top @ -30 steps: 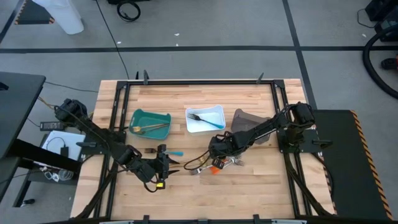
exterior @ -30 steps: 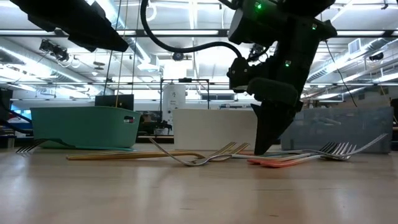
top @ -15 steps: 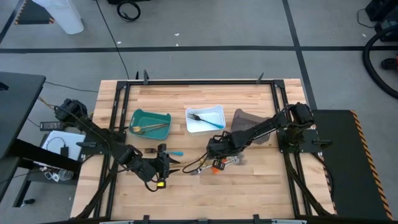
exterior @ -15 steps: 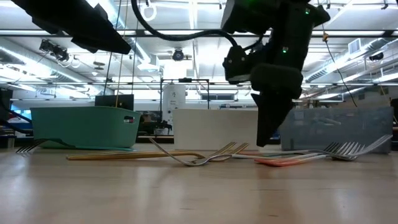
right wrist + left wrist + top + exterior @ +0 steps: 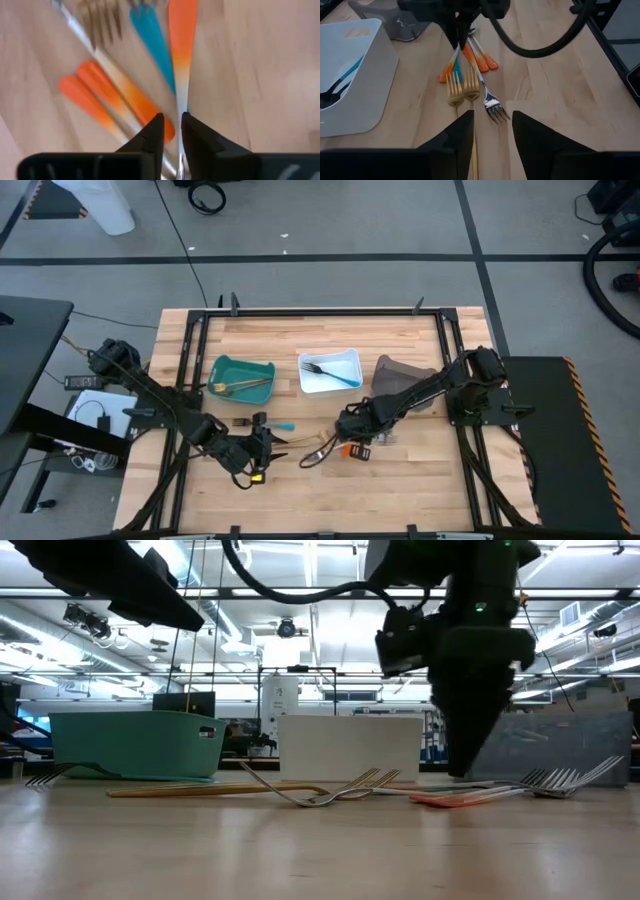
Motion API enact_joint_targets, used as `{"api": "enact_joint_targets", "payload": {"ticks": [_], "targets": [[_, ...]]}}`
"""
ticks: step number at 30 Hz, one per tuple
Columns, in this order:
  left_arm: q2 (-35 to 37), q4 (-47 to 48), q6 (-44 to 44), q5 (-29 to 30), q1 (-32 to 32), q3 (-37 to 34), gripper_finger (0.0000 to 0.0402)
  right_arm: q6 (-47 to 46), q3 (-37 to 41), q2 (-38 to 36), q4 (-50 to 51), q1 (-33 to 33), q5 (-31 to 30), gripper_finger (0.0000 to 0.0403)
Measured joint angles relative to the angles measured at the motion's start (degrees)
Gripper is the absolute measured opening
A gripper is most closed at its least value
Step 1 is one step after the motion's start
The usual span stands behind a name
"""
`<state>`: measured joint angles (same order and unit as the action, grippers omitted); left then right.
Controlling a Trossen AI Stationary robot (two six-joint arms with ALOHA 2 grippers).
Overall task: Sort silverware by color (type)
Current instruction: Put the orange fork into the black bin
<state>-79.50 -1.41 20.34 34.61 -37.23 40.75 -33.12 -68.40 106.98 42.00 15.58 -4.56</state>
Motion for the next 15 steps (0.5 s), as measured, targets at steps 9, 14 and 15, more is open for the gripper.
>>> {"api": "enact_joint_targets", "payload": {"ticks": [9, 14, 15], "targets": [[0.0, 0.06, 0.01, 0.01, 0.15, 0.0, 0.0144, -4.33, 3.13, -0.31, 0.4, 0.92, -1.5, 0.0122], [-0.01, 0.06, -0.01, 0.0, 0.15, 0.0, 0.0144, -4.33, 4.09, -0.44, -0.56, 0.95, -1.24, 0.0118], [-0.01, 0.06, -0.01, 0.0, 0.15, 0.0, 0.0144, -4.29, 4.09, -0.44, -0.4, 0.91, -0.9, 0.0114]]}}
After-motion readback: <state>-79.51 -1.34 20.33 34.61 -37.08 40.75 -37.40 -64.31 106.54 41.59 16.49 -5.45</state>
